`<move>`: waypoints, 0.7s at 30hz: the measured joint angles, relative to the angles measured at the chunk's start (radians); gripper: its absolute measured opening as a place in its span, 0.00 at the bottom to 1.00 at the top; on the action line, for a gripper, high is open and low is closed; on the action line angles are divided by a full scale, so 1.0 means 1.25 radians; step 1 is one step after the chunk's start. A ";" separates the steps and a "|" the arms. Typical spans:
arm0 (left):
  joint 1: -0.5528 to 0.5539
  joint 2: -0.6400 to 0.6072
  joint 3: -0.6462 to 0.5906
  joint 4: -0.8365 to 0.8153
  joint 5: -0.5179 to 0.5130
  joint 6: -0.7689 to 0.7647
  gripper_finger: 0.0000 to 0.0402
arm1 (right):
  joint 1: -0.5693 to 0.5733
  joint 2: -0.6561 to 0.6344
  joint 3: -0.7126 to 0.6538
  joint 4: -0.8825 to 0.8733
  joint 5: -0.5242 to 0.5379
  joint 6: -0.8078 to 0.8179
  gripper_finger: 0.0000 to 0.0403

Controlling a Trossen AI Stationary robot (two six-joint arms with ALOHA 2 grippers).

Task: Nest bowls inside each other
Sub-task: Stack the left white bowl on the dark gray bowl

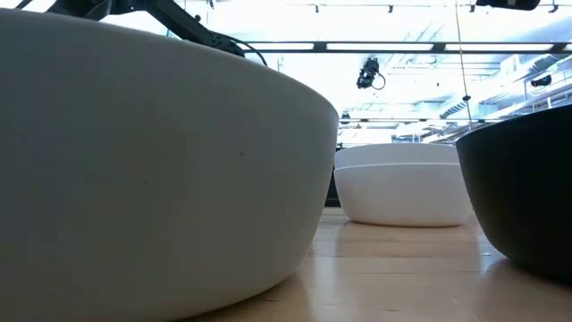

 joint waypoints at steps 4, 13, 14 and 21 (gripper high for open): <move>0.000 0.017 0.000 0.001 0.008 -0.006 0.29 | 0.000 0.000 0.000 0.000 0.000 0.000 0.21; -0.003 0.044 0.000 0.007 0.011 -0.017 0.28 | 0.000 0.000 0.000 0.000 0.000 -0.004 0.21; -0.003 0.044 0.001 0.005 0.012 -0.017 0.28 | 0.000 0.000 0.000 0.000 0.000 -0.007 0.21; 0.001 0.043 0.034 -0.012 0.012 -0.016 0.29 | 0.000 0.000 0.000 -0.001 0.000 -0.009 0.21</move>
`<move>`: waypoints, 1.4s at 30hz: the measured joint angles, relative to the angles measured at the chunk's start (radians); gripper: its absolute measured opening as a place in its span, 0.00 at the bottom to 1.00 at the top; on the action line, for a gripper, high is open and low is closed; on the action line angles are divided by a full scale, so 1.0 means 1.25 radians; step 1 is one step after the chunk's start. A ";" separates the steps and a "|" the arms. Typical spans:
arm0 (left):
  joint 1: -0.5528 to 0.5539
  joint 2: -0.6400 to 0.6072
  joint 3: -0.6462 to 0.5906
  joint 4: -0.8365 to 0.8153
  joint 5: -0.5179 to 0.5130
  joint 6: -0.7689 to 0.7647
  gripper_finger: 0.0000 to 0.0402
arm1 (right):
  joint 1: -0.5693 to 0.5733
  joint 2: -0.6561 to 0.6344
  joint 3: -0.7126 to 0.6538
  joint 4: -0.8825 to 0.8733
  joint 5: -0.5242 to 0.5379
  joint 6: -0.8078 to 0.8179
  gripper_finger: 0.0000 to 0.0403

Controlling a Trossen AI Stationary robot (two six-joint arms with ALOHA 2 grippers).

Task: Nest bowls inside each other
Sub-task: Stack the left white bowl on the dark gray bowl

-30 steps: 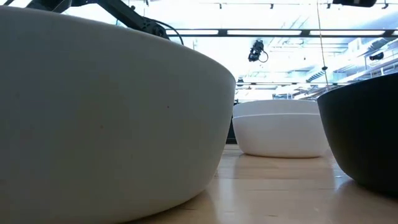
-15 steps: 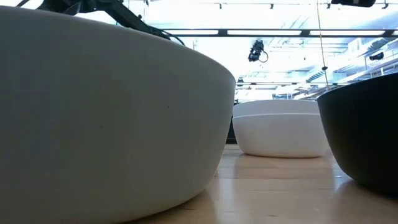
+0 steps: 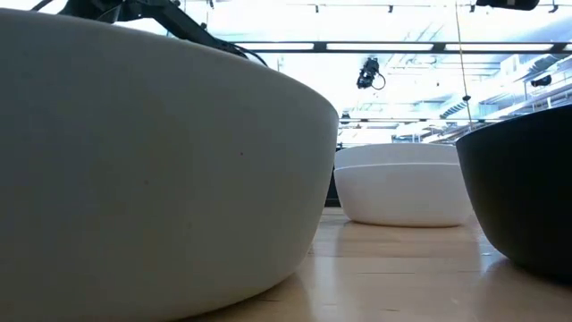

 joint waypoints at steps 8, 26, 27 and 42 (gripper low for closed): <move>0.007 -0.001 0.025 -0.001 -0.001 -0.004 0.30 | 0.000 0.000 0.000 -0.001 0.000 -0.006 0.21; 0.031 -0.012 0.025 -0.020 -0.001 0.003 0.31 | 0.000 0.000 0.000 -0.001 0.003 -0.016 0.21; 0.033 -0.014 0.025 -0.022 -0.001 0.004 0.31 | 0.000 0.000 0.000 -0.001 0.006 -0.016 0.21; 0.036 -0.007 0.004 -0.051 -0.005 0.019 0.30 | 0.000 0.000 -0.003 -0.003 0.011 -0.013 0.21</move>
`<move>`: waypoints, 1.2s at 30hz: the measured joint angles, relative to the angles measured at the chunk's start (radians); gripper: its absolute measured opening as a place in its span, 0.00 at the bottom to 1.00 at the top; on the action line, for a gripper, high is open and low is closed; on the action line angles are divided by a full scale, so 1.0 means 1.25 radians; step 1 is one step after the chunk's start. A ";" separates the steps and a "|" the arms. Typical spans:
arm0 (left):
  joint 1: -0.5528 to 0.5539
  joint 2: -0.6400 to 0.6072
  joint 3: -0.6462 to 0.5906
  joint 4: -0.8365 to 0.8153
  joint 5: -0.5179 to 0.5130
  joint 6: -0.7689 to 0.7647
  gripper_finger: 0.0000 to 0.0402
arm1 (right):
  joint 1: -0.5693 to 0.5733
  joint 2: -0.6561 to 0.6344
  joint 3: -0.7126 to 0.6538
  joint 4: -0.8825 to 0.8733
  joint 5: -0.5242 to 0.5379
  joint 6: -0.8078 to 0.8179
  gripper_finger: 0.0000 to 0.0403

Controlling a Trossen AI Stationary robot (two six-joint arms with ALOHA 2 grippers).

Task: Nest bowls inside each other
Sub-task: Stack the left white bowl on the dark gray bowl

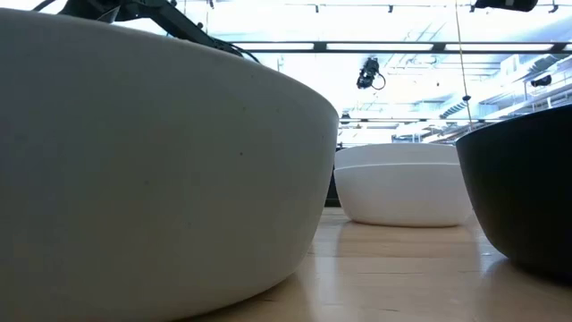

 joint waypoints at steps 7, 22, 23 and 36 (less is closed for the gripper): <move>0.000 0.000 -0.041 -0.001 -0.003 -0.002 0.29 | 0.000 0.000 0.000 0.000 0.000 0.000 0.21; -0.038 0.000 -0.050 0.063 -0.003 -0.007 0.23 | 0.000 0.000 -0.001 0.000 0.013 -0.002 0.21; -0.041 0.000 -0.050 0.062 -0.003 -0.011 0.21 | 0.000 0.000 -0.001 0.000 0.014 -0.002 0.21; -0.058 0.000 -0.040 0.021 -0.001 -0.023 0.04 | 0.001 0.000 -0.001 0.000 0.032 -0.028 0.21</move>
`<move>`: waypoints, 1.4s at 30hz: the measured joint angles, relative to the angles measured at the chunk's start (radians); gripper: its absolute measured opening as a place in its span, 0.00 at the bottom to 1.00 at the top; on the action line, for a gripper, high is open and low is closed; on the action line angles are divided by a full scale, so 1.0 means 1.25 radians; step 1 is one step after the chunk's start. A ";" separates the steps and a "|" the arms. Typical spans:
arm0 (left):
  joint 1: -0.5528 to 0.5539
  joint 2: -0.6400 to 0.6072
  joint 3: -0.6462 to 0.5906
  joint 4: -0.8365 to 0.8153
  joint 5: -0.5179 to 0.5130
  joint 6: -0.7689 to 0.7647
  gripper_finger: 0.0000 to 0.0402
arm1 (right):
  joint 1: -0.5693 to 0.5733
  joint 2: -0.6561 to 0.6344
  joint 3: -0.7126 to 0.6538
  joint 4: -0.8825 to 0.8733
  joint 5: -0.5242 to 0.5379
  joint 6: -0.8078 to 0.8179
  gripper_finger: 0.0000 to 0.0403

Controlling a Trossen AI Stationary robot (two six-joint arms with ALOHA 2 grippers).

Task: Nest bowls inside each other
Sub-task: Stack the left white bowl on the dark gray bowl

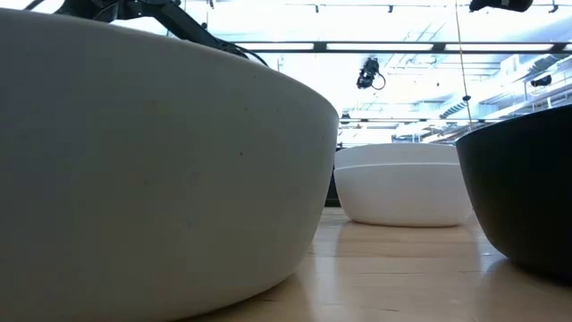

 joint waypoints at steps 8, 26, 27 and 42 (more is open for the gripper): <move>-0.007 0.000 0.089 -0.114 -0.004 0.003 0.03 | 0.050 0.000 0.000 0.006 0.022 0.005 0.21; -0.120 -0.001 0.407 -0.322 -0.003 0.044 0.02 | 0.166 0.000 0.000 0.009 0.086 0.069 0.21; -0.130 -0.001 0.412 -0.338 -0.003 0.044 0.02 | 0.172 0.000 0.000 0.009 0.091 0.071 0.21; -0.350 0.000 0.412 -0.342 -0.001 0.012 0.02 | 0.228 0.000 0.000 0.009 0.134 0.100 0.20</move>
